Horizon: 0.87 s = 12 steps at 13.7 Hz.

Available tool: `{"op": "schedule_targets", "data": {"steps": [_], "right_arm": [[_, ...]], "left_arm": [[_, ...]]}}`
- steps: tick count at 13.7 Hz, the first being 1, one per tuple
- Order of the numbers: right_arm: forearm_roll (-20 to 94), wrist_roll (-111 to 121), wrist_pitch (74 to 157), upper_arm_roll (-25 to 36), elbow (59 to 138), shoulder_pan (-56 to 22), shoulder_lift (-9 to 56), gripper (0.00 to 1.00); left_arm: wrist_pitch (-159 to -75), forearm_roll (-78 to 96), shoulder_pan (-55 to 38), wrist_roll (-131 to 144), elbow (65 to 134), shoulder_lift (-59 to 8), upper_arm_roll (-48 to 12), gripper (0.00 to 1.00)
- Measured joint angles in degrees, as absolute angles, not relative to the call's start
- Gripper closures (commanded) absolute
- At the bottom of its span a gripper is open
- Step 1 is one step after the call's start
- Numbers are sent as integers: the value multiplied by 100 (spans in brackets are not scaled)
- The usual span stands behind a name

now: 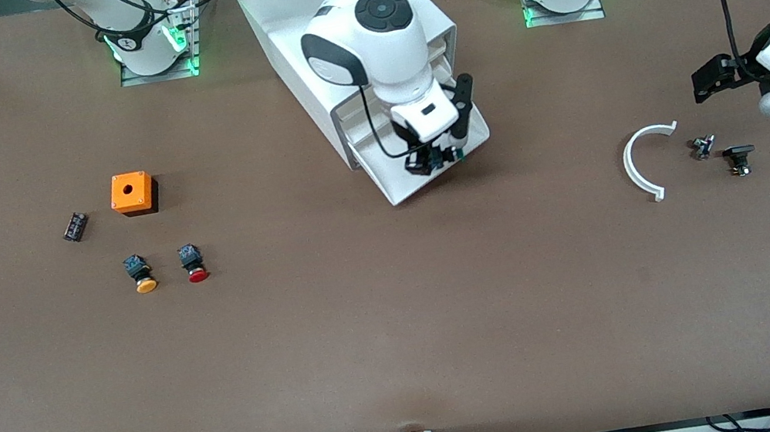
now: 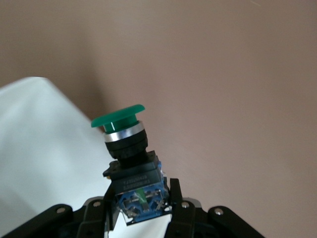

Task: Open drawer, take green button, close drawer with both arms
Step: 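Lift the green button out while the left gripper reaches the drawer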

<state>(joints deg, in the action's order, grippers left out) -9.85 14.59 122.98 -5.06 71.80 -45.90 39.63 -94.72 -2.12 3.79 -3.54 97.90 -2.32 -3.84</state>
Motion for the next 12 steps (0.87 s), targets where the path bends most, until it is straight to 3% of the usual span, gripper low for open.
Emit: {"op": "schedule_targets", "data": {"steps": [5, 9, 12], "right_arm": [[-336, 542, 12015, 445, 7637, -4378, 3808, 72], [-307, -580, 12026, 611, 8508, -3800, 3580, 72], [-293, -939, 12408, 618, 9295, -3254, 3377, 72]], "left_arm": [[-9523, -32, 379, -281, 9798, -282, -408, 0], [-10097, 114, 369, -31, 10112, -352, -411, 0], [-10982, 154, 324, 296, 10682, -524, -441, 0]]}}
